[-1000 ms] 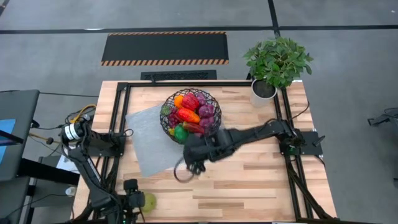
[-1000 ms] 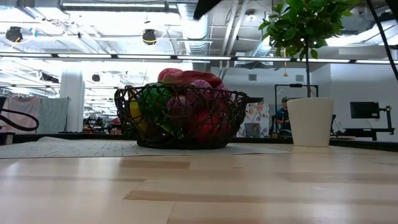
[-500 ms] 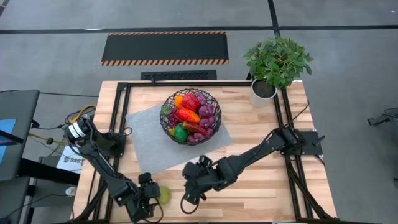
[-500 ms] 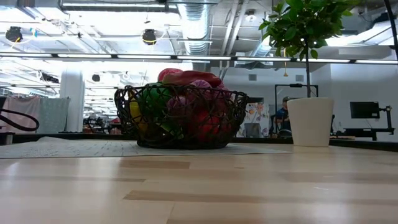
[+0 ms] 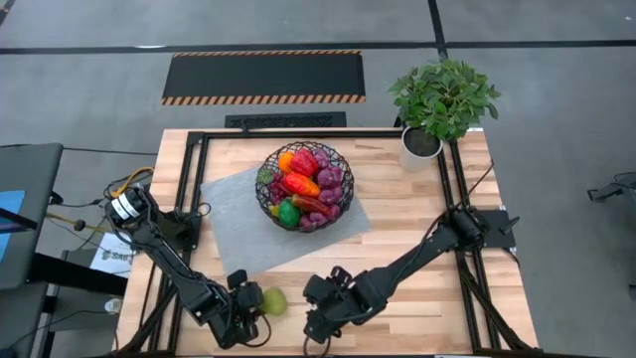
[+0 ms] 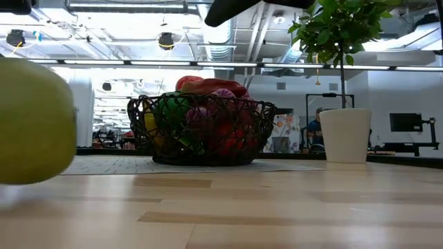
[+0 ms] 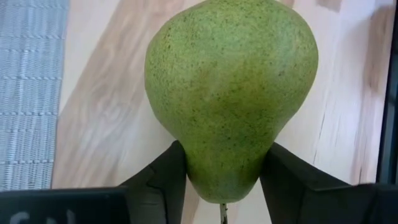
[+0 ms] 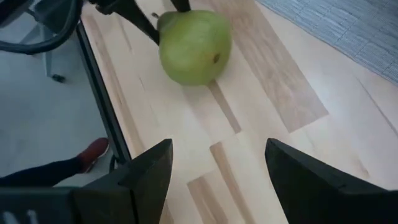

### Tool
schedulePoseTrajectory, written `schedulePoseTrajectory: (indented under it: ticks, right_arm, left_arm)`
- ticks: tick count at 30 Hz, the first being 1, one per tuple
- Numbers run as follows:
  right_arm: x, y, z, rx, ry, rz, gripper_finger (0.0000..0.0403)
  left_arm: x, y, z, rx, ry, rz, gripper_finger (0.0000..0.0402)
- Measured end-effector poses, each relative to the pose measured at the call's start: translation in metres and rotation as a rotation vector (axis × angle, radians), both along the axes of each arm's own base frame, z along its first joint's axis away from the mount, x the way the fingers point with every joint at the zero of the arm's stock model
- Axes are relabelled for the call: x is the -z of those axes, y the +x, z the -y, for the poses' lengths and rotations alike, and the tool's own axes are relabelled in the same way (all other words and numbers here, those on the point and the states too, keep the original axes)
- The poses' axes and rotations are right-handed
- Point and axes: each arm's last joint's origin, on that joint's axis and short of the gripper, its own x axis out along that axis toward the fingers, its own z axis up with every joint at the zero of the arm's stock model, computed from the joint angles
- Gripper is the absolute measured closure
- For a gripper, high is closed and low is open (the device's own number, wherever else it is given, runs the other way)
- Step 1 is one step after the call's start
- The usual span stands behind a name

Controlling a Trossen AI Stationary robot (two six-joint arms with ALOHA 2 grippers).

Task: Build produce basket
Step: Put the pear into the wired basket

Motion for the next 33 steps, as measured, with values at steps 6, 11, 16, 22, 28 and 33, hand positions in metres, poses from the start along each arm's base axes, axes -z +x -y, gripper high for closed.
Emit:
schedulePoseTrajectory:
  ticks: [6,11,16,22,28,33]
  right_arm:
    - [0.0,-0.002,-0.001,0.0,-0.009,-0.003,0.0125]
    - [0.003,-0.011,-0.007,0.043,0.001,-0.051,0.0125]
    - [0.007,-0.029,-0.018,0.088,-0.01,-0.138,0.0125]
    - [0.01,-0.047,-0.03,0.105,-0.033,-0.201,0.0125]
    - [0.01,-0.049,-0.032,0.112,-0.026,-0.202,0.0125]
    - [0.01,-0.049,-0.031,0.136,-0.016,-0.203,0.0125]
  left_arm:
    - [-0.005,0.003,0.002,-0.079,-0.049,0.028,0.0255]
    - [-0.034,0.007,0.007,-0.111,-0.101,0.079,0.0258]
    - [-0.076,0.001,-0.015,-0.274,-0.061,0.134,0.0252]
    - [-0.129,-0.017,-0.072,-0.457,0.062,0.215,0.0241]
    - [-0.161,-0.027,-0.145,-0.605,0.188,0.215,0.0241]
    - [-0.174,-0.025,-0.196,-0.705,0.265,0.184,0.024]
